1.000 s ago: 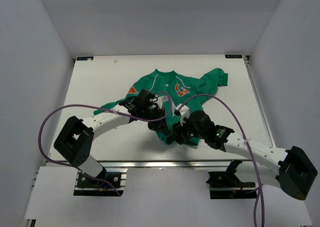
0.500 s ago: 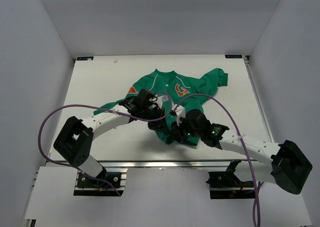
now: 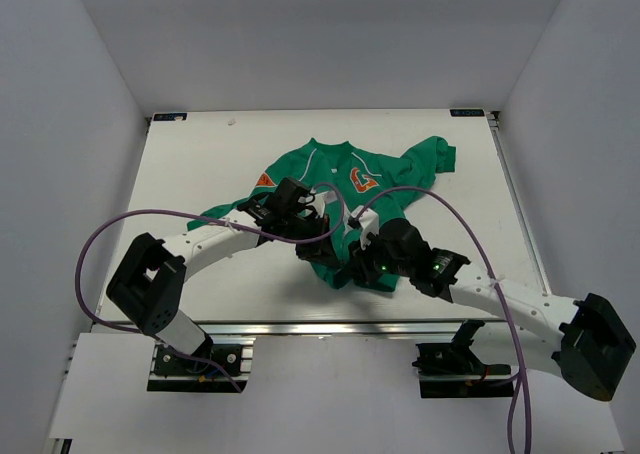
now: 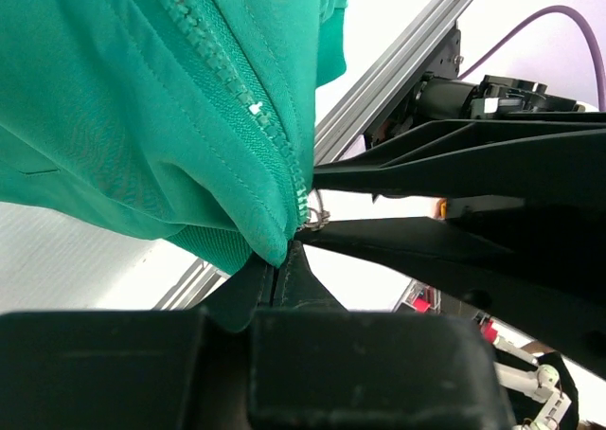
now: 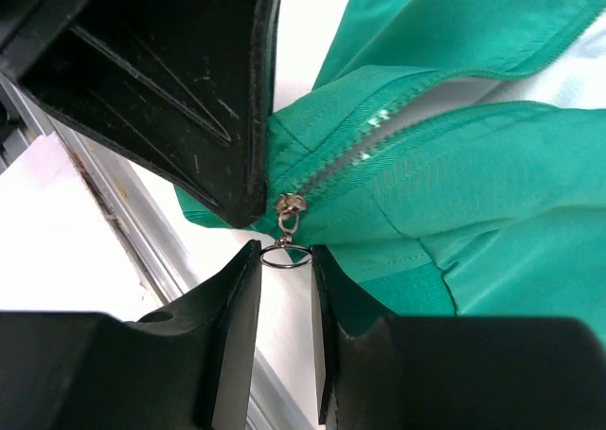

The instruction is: Zip up the jacket

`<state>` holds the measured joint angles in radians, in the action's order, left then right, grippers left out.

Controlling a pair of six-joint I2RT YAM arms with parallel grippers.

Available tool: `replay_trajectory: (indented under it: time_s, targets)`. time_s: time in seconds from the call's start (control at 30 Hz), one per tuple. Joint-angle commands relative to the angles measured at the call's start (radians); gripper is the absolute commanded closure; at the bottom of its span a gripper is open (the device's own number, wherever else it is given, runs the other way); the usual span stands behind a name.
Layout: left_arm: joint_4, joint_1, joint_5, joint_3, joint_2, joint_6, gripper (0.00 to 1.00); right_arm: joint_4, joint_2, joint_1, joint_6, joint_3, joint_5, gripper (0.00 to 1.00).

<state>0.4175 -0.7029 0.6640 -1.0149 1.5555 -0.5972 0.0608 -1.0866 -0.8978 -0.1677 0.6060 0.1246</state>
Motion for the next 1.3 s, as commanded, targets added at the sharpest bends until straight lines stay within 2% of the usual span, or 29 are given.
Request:
replay_trajectory:
  time_s: [0.0,0.07,0.17,0.43,0.6,0.73,0.87,1.03,1.27]
  targets:
    - [0.036,-0.006,-0.012,-0.02,-0.037,0.026,1.0,0.031,0.048,0.002,-0.029,0.052,-0.061,1.0]
    - [0.043,-0.007,-0.023,-0.022,-0.037,0.033,1.0,0.036,0.067,0.002,-0.027,0.054,-0.117,1.0]
    - [0.058,-0.006,-0.035,-0.027,-0.035,0.04,1.0,0.048,0.065,0.002,-0.01,0.078,-0.112,1.0]
    - [0.075,-0.006,-0.043,-0.03,-0.029,0.057,1.0,0.046,-0.005,0.002,0.048,0.153,0.007,1.0]
    - [0.064,-0.007,-0.032,-0.025,-0.031,0.056,1.0,0.04,-0.039,0.002,0.042,0.179,0.145,1.0]
    - [0.053,-0.007,-0.024,-0.024,-0.038,0.051,1.0,0.025,-0.068,0.002,0.01,0.179,0.173,0.94]
    - [0.035,-0.007,-0.001,-0.019,-0.043,0.048,1.0,0.014,-0.091,0.008,-0.05,0.176,0.123,0.77]
    - [0.027,-0.007,0.005,-0.011,-0.054,0.043,1.0,-0.05,-0.101,0.016,-0.111,0.16,0.107,0.64]
    - [0.015,-0.007,0.009,-0.001,-0.064,0.033,1.0,-0.085,-0.104,0.022,-0.133,0.147,0.127,0.6]
